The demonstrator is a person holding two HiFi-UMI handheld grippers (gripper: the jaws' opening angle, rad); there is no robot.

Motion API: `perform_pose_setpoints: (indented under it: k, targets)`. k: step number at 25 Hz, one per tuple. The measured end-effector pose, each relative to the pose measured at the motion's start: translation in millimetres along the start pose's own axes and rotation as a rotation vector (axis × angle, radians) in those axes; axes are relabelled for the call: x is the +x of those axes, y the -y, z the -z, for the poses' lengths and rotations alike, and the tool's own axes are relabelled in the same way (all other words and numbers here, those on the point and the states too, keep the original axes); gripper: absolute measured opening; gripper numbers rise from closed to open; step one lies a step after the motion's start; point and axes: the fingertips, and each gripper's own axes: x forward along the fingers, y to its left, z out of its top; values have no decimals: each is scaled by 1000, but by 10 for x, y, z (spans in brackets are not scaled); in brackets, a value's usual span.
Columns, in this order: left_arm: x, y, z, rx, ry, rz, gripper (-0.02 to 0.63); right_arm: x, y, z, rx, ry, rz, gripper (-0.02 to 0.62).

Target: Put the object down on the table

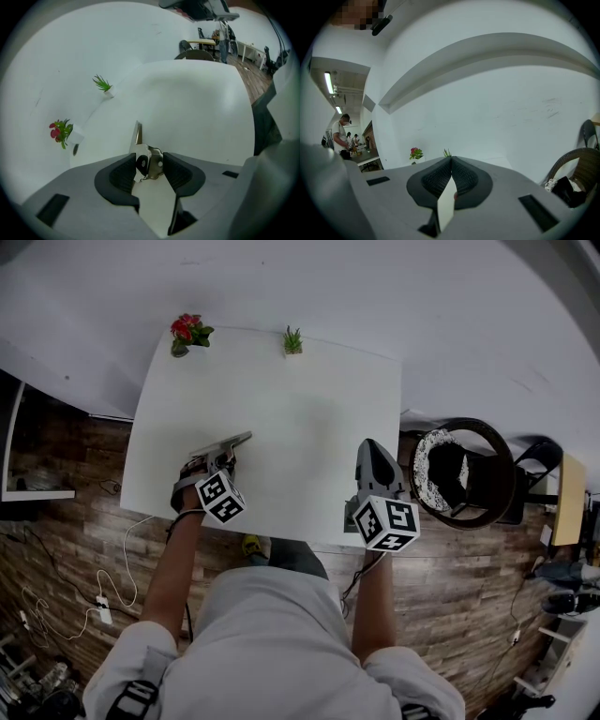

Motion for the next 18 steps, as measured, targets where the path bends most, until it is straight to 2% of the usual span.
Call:
perform_pose_setpoints:
  k: [5, 13, 18]
  targets:
    - [-82, 6, -84, -192, 84, 62, 178, -71, 16, -23, 1, 11, 7, 9]
    - [-367, -46, -288, -314, 203, 50, 178, -227, 0, -85, 2, 35, 13, 9]
    - [-654, -182, -385, -437, 300, 17, 178, -343, -77, -118, 3, 50, 10, 9]
